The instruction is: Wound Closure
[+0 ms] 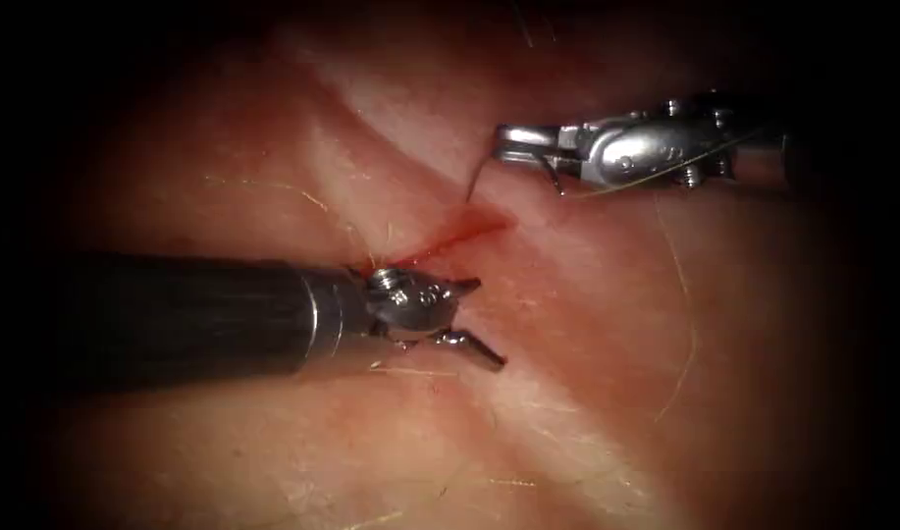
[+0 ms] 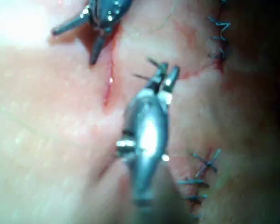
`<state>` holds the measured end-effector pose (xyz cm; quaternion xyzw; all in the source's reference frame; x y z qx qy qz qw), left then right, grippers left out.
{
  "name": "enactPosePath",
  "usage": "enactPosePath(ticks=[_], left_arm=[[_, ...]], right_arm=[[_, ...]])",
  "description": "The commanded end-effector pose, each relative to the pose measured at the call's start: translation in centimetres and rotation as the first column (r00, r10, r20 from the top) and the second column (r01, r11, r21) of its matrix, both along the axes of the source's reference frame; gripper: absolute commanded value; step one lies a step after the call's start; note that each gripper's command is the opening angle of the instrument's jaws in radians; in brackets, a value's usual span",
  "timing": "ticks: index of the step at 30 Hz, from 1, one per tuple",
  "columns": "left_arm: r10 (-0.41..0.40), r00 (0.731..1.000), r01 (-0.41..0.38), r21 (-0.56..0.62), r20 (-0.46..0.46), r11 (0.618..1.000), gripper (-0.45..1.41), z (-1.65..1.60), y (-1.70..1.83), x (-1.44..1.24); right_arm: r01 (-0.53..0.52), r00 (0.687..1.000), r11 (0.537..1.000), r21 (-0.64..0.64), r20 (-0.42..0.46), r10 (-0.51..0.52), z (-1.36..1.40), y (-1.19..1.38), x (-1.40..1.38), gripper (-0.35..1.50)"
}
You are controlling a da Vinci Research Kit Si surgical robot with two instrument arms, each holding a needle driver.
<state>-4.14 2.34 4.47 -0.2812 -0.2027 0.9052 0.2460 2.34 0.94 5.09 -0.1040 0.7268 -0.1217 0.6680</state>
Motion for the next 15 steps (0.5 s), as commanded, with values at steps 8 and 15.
enactPosePath(ticks=[8,15], left_arm=[[0.013,1.0,-0.014,0.019,0.011,1.0,0.73,0.05,-0.01,-0.07],[0.023,1.0,-0.023,0.014,0.016,1.0,0.71,0.11,0.0,-0.03]], right_arm=[[-0.003,1.0,1.0,-0.022,-0.004,0.002,0.16,0.0,0.32,-0.35],[0.006,1.0,0.999,-0.033,0.004,-0.006,0.31,-0.03,0.32,-0.35]])
